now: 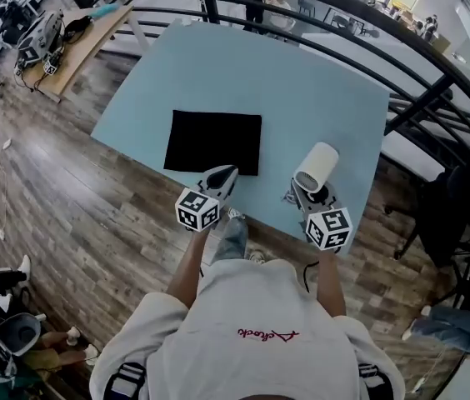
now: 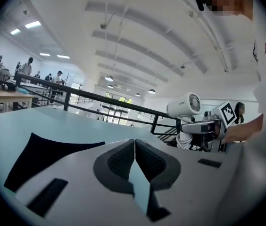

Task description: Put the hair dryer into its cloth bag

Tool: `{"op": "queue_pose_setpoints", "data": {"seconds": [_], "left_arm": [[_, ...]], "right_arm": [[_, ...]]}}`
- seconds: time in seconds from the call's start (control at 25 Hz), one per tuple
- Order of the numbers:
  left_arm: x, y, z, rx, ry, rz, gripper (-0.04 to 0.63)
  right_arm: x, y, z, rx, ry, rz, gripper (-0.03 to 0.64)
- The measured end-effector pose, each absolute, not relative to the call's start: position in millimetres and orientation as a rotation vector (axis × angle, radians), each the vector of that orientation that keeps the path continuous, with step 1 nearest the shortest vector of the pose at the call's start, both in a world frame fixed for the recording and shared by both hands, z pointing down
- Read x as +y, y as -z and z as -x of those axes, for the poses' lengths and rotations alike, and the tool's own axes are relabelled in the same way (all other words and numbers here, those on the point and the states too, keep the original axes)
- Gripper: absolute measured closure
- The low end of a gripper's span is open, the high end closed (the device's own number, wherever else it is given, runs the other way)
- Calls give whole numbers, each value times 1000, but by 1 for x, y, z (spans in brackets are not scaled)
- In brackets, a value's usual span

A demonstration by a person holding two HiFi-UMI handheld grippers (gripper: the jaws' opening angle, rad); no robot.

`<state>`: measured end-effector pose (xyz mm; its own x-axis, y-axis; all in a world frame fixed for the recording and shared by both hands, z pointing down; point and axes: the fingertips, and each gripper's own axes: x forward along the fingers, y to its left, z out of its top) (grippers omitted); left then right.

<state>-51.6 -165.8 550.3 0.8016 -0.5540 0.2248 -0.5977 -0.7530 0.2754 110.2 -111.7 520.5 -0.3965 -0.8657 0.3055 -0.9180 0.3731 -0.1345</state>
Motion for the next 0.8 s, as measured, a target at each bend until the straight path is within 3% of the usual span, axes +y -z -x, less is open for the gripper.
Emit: {"op": "queue_pose_setpoints", "data": {"seconds": [0.8], "left_arm": [[-303, -583, 37, -659, -240, -2632, 586]], "right_arm": [[-253, -523, -111, -2312, -459, -1727, 449]]}}
